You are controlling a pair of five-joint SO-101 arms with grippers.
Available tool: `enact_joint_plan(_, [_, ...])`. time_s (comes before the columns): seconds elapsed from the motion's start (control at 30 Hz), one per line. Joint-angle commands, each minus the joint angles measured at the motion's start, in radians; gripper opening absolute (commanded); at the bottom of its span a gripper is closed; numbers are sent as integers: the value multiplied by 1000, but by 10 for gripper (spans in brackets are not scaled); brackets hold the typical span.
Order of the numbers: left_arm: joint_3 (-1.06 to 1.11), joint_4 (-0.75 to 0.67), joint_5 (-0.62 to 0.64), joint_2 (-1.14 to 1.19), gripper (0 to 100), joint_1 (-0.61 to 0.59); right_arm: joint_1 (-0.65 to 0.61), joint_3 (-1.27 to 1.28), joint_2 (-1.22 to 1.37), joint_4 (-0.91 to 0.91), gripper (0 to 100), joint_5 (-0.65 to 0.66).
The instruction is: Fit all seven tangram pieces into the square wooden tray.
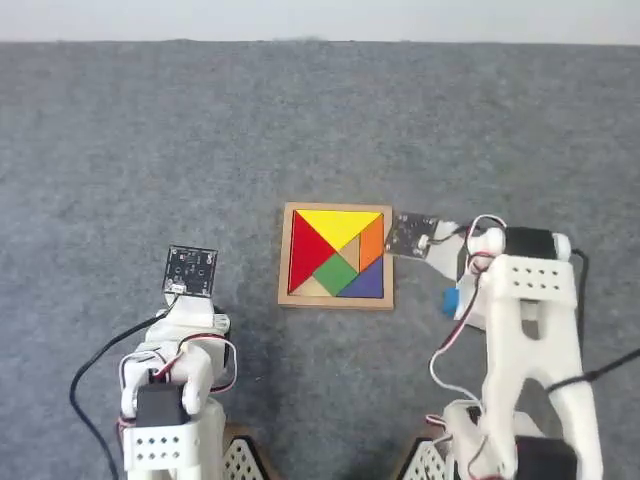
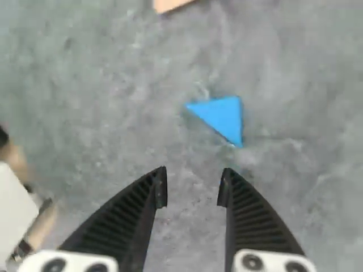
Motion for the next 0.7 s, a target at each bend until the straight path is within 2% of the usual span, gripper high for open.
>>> enact_joint_plan(0.0, [-10, 3, -2, -17, 21, 5, 13, -12, 42, -18, 158, 81])
enact_joint_plan(0.27, [-10, 3, -2, -17, 21, 5, 10, -12, 142, -82, 158, 172])
enact_joint_plan(0.5, [-10, 3, -2, -17, 21, 5, -97, -12, 231, -170, 158, 180])
enact_joint_plan(0.67, [-10, 3, -2, -17, 21, 5, -122, -12, 289, -239, 158, 181])
